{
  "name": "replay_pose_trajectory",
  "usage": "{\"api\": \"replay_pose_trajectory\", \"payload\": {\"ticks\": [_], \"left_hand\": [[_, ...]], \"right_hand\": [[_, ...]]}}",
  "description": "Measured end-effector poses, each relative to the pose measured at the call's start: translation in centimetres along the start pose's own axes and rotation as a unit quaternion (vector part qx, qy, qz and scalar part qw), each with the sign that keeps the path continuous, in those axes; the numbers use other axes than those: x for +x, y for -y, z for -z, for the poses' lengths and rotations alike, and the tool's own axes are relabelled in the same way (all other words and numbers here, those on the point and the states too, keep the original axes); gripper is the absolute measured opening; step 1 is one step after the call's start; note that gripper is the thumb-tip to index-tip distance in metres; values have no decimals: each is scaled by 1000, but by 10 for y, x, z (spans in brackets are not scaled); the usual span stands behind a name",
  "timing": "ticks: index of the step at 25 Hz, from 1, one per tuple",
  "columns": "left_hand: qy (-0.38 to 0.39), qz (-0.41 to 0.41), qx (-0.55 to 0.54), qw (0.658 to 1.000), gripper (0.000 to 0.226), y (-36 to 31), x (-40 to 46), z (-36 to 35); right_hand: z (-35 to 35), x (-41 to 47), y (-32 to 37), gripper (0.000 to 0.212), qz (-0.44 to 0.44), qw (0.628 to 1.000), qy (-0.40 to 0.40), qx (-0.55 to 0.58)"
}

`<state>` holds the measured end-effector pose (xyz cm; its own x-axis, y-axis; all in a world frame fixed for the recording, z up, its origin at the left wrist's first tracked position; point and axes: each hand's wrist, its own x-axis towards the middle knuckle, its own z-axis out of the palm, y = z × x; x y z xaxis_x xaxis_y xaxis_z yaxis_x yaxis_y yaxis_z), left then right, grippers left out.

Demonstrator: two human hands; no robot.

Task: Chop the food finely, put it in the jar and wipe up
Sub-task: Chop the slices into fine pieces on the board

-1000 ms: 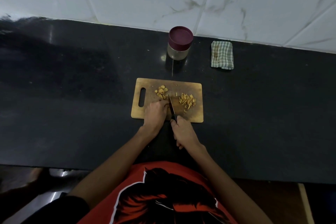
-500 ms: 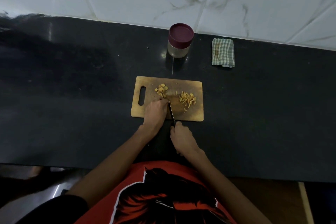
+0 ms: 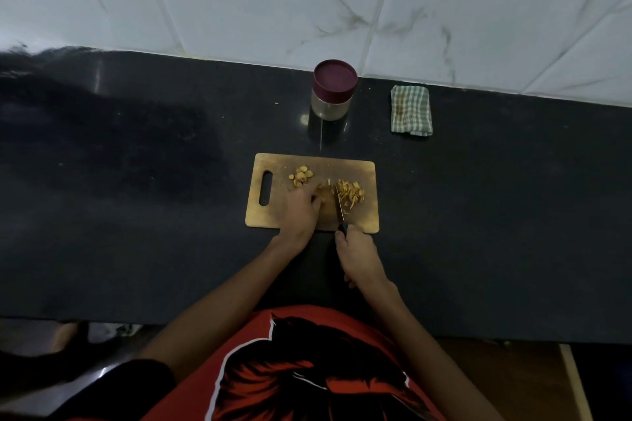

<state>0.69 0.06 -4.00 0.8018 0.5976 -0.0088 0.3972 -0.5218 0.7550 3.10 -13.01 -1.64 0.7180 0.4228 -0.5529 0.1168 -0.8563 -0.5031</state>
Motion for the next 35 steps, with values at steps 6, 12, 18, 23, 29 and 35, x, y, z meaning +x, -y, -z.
{"api": "replay_pose_trajectory", "payload": {"ticks": [6,12,18,23,29,35], "left_hand": [[-14,-4,-35,999,34,1,-1,9],[-21,12,-28,999,27,17,-6,16],[-20,15,-2,1000,25,19,-11,13],[-22,22,2,1000,23,22,-12,15],[-18,24,6,1000,23,23,-11,15],[1,-4,-7,1000,28,17,-8,14]], "right_hand": [[3,-4,1,24,11,1000,16,2],[-5,-2,10,21,37,997,60,-40],[11,3,4,24,-5,1000,16,-5],[5,8,22,26,31,999,42,-11],[5,14,15,26,-13,1000,19,17],[9,6,1,23,-16,998,19,49]]}}
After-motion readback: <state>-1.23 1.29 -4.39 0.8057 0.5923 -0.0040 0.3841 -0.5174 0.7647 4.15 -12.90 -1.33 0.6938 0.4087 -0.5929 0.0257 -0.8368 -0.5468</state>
